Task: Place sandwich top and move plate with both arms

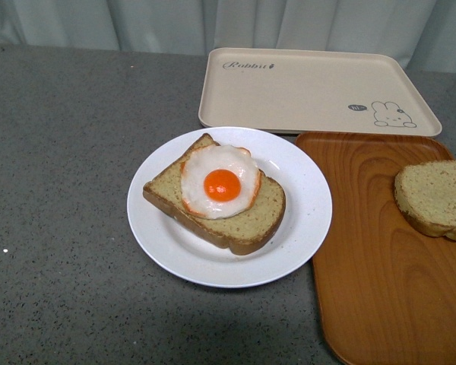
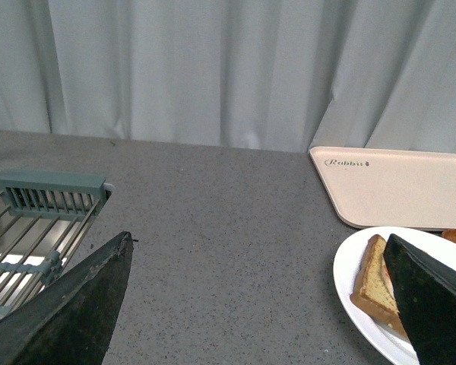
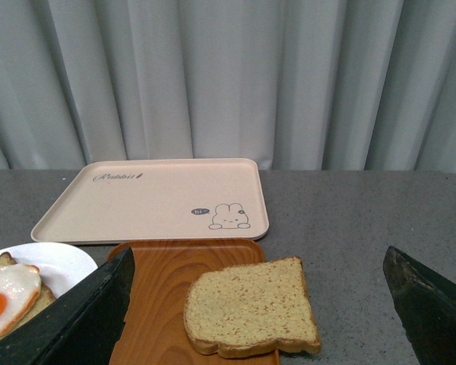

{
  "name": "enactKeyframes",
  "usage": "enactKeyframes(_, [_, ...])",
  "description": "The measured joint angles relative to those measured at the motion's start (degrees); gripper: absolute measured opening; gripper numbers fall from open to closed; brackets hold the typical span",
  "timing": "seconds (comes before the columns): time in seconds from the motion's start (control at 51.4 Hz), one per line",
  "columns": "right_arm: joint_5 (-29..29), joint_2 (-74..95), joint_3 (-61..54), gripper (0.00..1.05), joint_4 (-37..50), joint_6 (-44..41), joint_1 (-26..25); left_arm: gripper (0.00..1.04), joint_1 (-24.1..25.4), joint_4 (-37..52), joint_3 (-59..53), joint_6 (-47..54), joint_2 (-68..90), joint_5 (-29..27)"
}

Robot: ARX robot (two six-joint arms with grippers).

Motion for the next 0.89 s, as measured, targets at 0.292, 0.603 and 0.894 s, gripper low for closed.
enactKeyframes(0.292, [0.0,0.0,0.0,0.96,0.0,0.0,0.0,0.98,0.0,0.0,0.0,0.0,0.0,0.0])
enactKeyframes(0.603, [0.0,0.0,0.0,0.96,0.0,0.0,0.0,0.98,0.0,0.0,0.0,0.0,0.0,0.0])
enactKeyframes(0.894, [0.0,0.0,0.0,0.96,0.0,0.0,0.0,0.98,0.0,0.0,0.0,0.0,0.0,0.0])
